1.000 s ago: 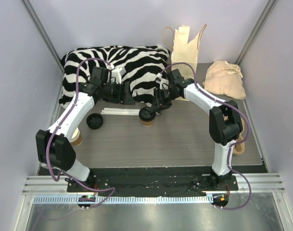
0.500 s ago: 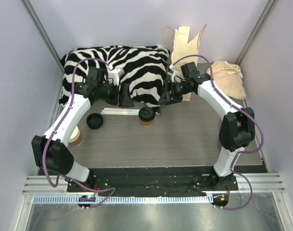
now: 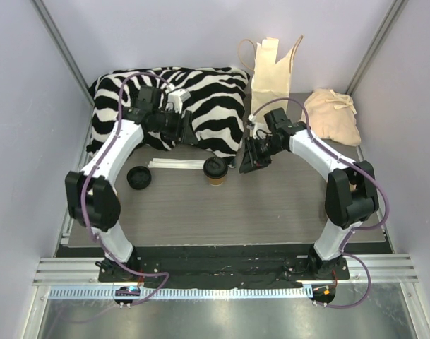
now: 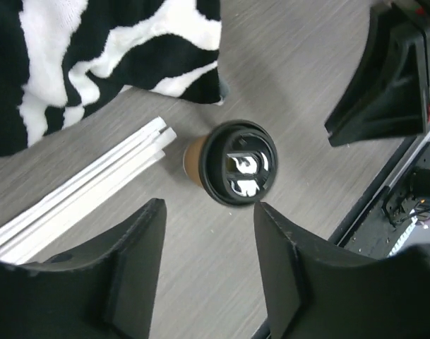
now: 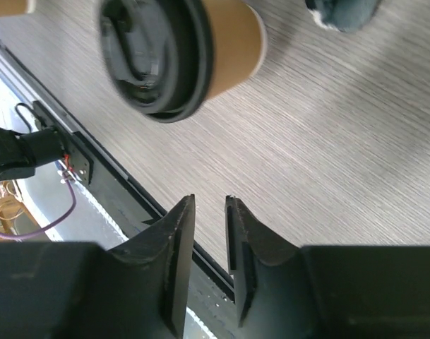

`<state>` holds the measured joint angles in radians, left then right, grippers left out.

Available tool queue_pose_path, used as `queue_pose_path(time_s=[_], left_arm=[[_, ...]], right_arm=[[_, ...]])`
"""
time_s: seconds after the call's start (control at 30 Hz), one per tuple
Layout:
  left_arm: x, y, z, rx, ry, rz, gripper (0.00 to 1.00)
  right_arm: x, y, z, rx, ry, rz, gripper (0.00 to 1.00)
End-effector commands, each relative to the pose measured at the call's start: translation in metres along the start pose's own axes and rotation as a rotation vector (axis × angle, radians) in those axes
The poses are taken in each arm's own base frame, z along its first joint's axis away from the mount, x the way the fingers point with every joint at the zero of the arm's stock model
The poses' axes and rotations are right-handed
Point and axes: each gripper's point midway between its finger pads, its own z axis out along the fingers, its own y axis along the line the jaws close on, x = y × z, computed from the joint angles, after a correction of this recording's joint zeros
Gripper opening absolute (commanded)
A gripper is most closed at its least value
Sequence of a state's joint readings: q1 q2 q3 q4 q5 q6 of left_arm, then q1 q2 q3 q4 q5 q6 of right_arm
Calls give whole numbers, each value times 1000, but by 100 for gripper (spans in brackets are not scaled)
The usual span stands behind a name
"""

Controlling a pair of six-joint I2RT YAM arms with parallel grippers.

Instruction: Pack the takeout coffee

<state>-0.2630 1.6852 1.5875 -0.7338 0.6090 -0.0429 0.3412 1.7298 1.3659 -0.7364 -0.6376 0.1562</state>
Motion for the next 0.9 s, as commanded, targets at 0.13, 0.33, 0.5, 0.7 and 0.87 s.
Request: queue_pose_path(time_s=[0.13, 0.33, 0.5, 0.7, 0.87], left_arm=[[-15, 23, 55, 44, 3, -61, 48], [6, 32, 91, 43, 80, -96, 46], [30, 34, 104, 44, 142, -113, 45], [55, 23, 102, 57, 210, -89, 44], [74, 18, 90, 42, 239, -84, 42]], right_arm=[[0, -4, 35, -10, 43, -13, 28], [-3, -8, 64, -16, 64, 17, 24], [-17, -12, 72, 6, 50, 17, 21], [-29, -15, 76, 23, 31, 13, 21], [-36, -17, 80, 26, 22, 17, 21]])
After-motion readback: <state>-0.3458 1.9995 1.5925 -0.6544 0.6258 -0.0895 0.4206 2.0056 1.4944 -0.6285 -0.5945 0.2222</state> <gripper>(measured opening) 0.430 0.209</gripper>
